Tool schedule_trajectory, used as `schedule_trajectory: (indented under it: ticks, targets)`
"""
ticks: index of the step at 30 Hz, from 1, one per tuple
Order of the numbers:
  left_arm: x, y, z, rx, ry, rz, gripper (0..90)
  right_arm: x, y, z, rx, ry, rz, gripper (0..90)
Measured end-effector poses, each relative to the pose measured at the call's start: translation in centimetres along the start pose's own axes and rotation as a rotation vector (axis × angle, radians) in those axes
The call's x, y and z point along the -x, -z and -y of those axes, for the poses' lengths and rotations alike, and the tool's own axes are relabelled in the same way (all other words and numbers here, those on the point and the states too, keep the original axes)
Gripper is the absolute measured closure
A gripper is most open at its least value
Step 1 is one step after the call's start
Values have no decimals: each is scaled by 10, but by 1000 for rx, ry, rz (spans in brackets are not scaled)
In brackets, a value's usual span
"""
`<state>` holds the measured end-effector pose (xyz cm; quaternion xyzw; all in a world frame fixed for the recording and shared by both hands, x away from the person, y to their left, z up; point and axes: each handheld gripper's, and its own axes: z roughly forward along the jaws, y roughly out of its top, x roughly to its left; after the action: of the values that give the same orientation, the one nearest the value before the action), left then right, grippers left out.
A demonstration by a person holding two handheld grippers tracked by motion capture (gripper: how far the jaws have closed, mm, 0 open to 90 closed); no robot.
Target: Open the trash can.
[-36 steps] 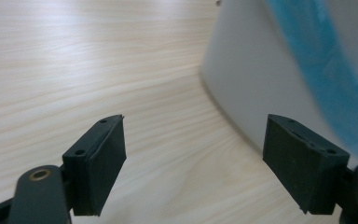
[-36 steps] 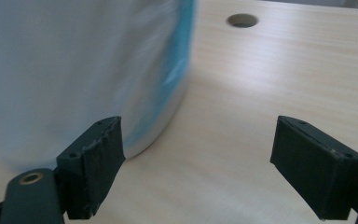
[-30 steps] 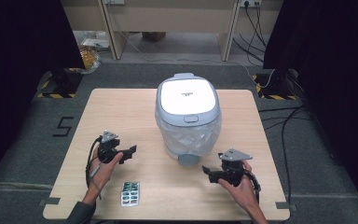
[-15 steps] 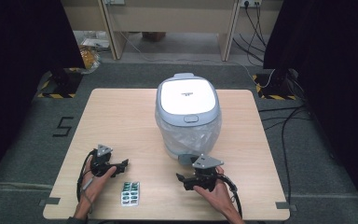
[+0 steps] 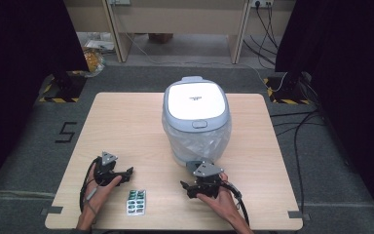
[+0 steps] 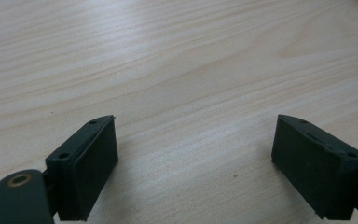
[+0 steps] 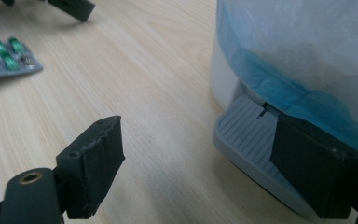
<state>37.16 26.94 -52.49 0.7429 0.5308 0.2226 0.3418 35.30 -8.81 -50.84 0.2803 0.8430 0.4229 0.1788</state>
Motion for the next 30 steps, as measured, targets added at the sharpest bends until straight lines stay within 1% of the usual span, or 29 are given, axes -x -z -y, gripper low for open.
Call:
schedule_trajectory:
  ticks: [4, 8, 14, 15, 20, 22, 26, 28, 29, 30]
  targets:
    - [0, 0, 0, 0, 0, 0, 132, -2, -2, 0, -10, 18, 12, 161]
    - [0, 0, 0, 0, 0, 0, 132, -2, -2, 1, -7, 24, 11, 160]
    - [0, 0, 0, 0, 0, -1, 132, -4, -3, 1, -19, 27, 20, 155]
    - [0, 0, 0, 0, 0, 0, 131, -6, -4, 1, -30, 51, 30, 145]
    - [0, 0, 0, 0, -1, 2, 129, -7, -5, 0, -46, 63, 34, 139]
    - [0, 0, 0, -1, 0, 2, 129, -7, -5, -1, -51, 61, 34, 136]
    - [0, 0, 0, -1, -1, 2, 129, -10, -7, -3, -76, 64, 37, 94]
    - [0, 0, 0, 0, 0, 2, 129, -12, -9, -3, -91, 83, 43, 67]
    - [0, 0, 0, 0, 0, 2, 129, -14, -11, -4, -104, 114, 55, 57]
    - [0, 0, 0, -1, 0, 2, 129, -14, -11, -4, -104, 114, 55, 57]
